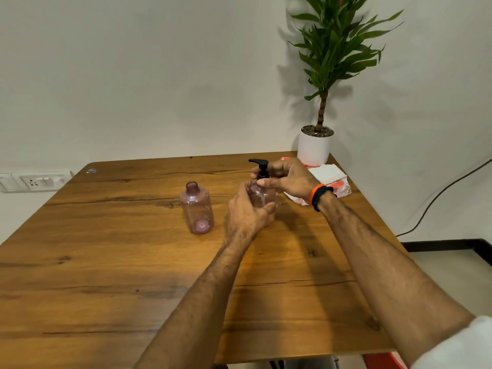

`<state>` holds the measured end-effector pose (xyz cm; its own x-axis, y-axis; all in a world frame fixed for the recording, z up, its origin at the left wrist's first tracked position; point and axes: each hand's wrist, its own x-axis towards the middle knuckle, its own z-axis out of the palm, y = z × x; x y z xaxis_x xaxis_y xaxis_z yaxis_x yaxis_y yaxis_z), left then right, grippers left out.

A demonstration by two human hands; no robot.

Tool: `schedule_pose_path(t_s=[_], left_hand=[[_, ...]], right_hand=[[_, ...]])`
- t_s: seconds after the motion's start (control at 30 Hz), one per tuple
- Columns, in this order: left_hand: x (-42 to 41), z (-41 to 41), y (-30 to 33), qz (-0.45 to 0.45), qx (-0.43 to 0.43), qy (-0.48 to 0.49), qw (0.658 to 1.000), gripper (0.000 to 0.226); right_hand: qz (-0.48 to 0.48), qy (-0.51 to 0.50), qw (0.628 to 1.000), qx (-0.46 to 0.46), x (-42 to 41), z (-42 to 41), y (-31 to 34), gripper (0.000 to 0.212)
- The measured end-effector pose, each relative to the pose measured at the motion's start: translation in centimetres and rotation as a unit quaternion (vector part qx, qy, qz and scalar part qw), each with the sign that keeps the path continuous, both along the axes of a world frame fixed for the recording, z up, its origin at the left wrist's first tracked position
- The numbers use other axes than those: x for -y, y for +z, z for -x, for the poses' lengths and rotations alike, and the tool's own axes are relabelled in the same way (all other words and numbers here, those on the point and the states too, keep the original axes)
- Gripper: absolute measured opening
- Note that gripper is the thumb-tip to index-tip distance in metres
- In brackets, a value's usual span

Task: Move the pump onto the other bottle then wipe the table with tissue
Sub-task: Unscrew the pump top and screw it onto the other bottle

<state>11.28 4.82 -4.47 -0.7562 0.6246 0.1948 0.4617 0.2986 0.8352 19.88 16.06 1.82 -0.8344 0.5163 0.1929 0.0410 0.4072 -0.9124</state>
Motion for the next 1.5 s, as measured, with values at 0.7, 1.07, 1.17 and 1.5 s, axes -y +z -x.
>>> schedule_pose_path(t_s=[0.7, 1.07, 1.17, 1.5], left_hand=[[0.1, -0.2, -0.1, -0.012, -0.012, -0.002, 1.000, 0.063], [0.0, -0.7, -0.2, -0.031, -0.026, 0.001, 0.999, 0.063], [0.0, -0.8, -0.1, -0.024, -0.024, 0.001, 0.999, 0.067], [1.2, -0.8, 1.1, 0.004, 0.037, -0.042, 0.998, 0.089]], right_hand=[[-0.016, -0.064, 0.998, -0.004, 0.5, 0.2, -1.0, 0.040], [-0.006, -0.194, 0.979, -0.058, 2.6, 1.0, -1.8, 0.039], [0.004, -0.207, 0.977, -0.059, 3.1, 1.1, -1.7, 0.039], [0.011, -0.166, 0.986, -0.027, 3.5, -0.6, -1.1, 0.045]])
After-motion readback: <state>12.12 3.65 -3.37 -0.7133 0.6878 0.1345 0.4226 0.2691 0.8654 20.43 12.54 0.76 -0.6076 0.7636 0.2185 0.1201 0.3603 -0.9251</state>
